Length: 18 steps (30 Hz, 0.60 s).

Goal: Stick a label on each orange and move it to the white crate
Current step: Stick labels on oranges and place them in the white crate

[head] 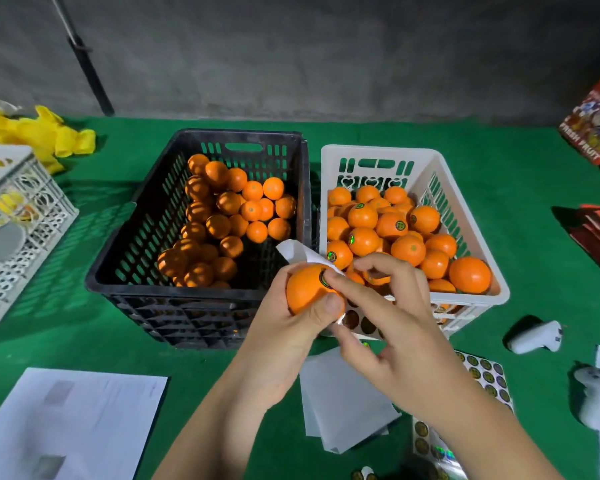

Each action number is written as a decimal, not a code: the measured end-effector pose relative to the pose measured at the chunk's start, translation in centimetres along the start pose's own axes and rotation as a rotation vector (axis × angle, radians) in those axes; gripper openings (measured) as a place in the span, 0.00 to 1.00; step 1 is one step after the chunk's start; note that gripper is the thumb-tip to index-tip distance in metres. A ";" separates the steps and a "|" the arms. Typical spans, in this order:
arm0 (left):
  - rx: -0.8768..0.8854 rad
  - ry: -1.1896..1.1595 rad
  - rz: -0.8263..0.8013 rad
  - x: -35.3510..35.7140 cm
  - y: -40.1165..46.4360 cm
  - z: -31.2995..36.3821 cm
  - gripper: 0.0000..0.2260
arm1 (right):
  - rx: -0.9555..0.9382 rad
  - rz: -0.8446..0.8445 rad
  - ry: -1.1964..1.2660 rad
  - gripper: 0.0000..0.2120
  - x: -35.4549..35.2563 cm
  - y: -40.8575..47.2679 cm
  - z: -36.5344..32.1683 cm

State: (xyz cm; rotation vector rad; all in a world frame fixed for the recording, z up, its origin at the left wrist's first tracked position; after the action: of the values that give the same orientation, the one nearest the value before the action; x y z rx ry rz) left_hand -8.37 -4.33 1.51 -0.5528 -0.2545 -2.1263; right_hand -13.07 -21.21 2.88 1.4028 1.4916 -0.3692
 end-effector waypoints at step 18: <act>0.006 0.238 0.223 -5.6 2.0 -0.6 0.16 | 0.179 0.002 0.071 0.33 -1.6 1.1 6.8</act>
State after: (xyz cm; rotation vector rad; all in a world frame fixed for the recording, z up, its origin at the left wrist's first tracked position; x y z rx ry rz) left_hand -4.13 -1.68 -1.76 -0.3044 -0.0614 -1.9511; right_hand -9.38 -27.07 1.58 1.5719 1.5447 -0.4653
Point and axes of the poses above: each hand's wrist, its own y-axis towards the middle knuckle, its own x-axis out of the palm, z = x × y, the point moved 1 cm from there along y, towards the middle knuckle, and after that the axes turned 9 degrees about -z, right-handed, at the moved point
